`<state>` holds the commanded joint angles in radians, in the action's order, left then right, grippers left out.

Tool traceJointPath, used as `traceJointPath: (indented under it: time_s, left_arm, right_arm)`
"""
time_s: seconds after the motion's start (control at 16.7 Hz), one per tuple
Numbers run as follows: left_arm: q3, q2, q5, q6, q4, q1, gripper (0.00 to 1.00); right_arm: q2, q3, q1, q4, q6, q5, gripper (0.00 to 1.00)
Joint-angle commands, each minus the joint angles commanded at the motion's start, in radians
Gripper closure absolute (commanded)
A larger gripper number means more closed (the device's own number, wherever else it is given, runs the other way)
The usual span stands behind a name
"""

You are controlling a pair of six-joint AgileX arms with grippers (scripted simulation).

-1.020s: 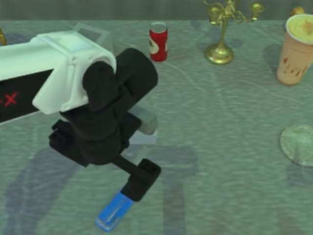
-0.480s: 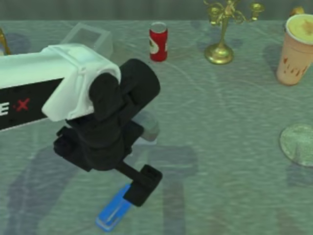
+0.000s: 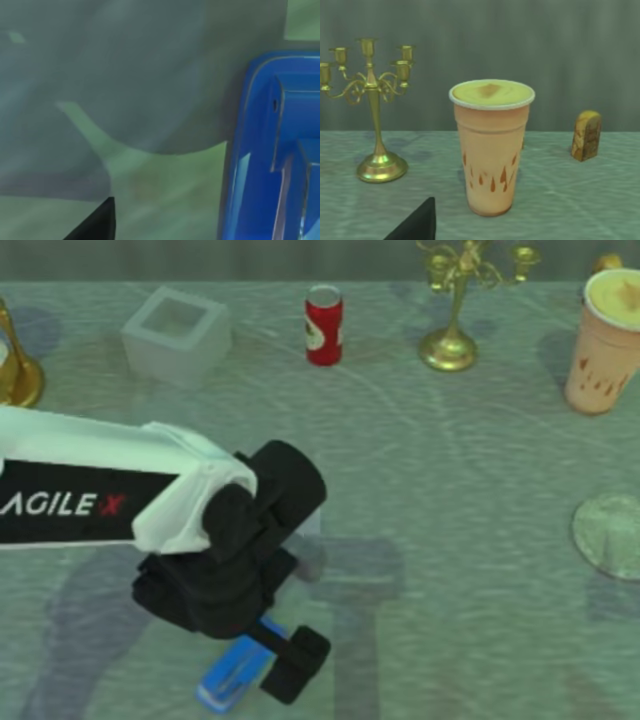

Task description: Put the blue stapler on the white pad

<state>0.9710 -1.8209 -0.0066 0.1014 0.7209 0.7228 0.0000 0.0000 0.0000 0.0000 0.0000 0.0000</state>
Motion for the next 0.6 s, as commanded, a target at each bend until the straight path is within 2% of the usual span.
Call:
traceJointPath:
  time_s: [0.24,0.6]
  left_arm:
    - [-0.003,-0.002,0.000,0.000,-0.004,0.000,0.00]
    - [-0.003,-0.002,0.000,0.000,-0.004,0.000,0.45]
  right_arm:
    - [0.000,0.000,0.000,0.000,0.000,0.000,0.00]
    - [0.000,0.000,0.000,0.000,0.000,0.000,0.00]
